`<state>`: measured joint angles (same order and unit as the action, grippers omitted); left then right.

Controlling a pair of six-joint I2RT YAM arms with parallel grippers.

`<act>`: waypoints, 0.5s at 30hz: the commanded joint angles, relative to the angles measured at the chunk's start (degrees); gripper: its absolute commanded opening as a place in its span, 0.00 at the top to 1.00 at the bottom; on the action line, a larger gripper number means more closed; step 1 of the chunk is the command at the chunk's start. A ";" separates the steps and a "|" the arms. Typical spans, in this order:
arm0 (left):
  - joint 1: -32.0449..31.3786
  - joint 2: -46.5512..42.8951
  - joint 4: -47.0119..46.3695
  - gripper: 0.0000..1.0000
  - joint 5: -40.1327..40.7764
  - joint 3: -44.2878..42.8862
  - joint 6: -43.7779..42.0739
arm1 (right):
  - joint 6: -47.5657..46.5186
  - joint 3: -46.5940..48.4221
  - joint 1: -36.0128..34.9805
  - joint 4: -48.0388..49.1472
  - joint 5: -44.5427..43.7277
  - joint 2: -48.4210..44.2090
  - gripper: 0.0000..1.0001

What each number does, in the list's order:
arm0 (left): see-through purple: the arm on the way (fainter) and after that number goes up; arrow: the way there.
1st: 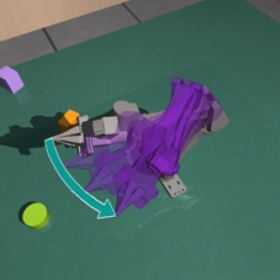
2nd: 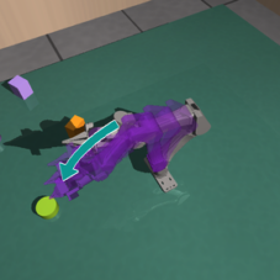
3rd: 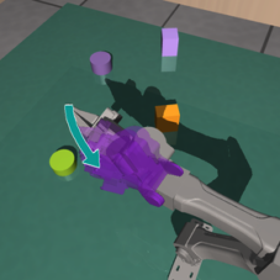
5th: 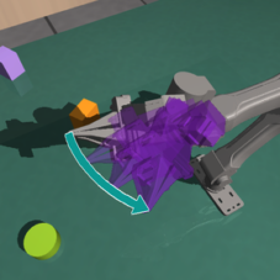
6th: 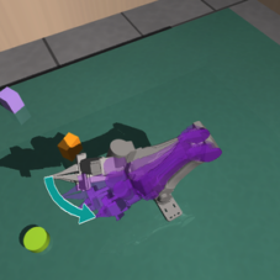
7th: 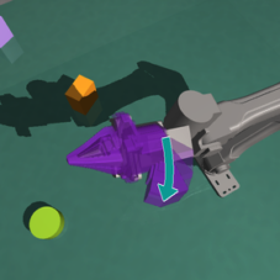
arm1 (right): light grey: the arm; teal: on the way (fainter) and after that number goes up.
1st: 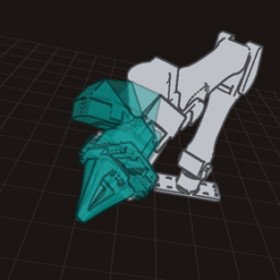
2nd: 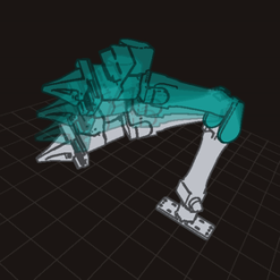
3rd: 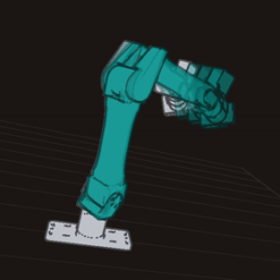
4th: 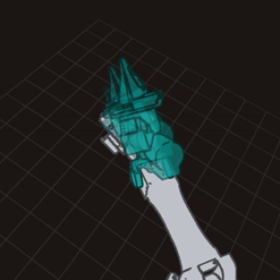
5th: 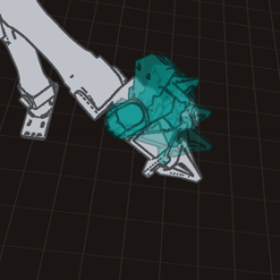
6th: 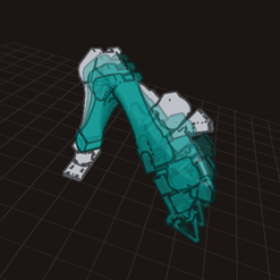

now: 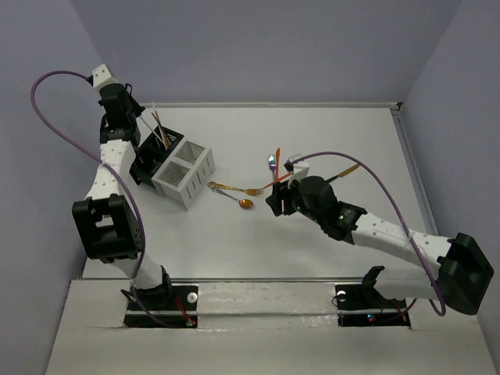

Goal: Sort the eating utensils into containers

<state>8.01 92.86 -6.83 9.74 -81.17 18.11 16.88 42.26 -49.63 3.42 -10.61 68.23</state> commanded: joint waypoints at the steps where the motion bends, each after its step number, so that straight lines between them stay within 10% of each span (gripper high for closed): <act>1: -0.71 -0.05 -7.31 0.80 0.10 0.74 -1.85 | -0.01 1.51 -0.56 2.82 -1.34 0.94 0.39; 15: -4.32 -8.11 -12.85 0.09 -0.94 6.10 0.60 | 0.60 1.77 0.58 2.03 -3.62 3.75 0.42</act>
<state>4.49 92.66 -13.23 8.84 -75.96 17.04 16.93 42.26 -49.50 3.51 -12.05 70.59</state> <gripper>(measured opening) 0.885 0.594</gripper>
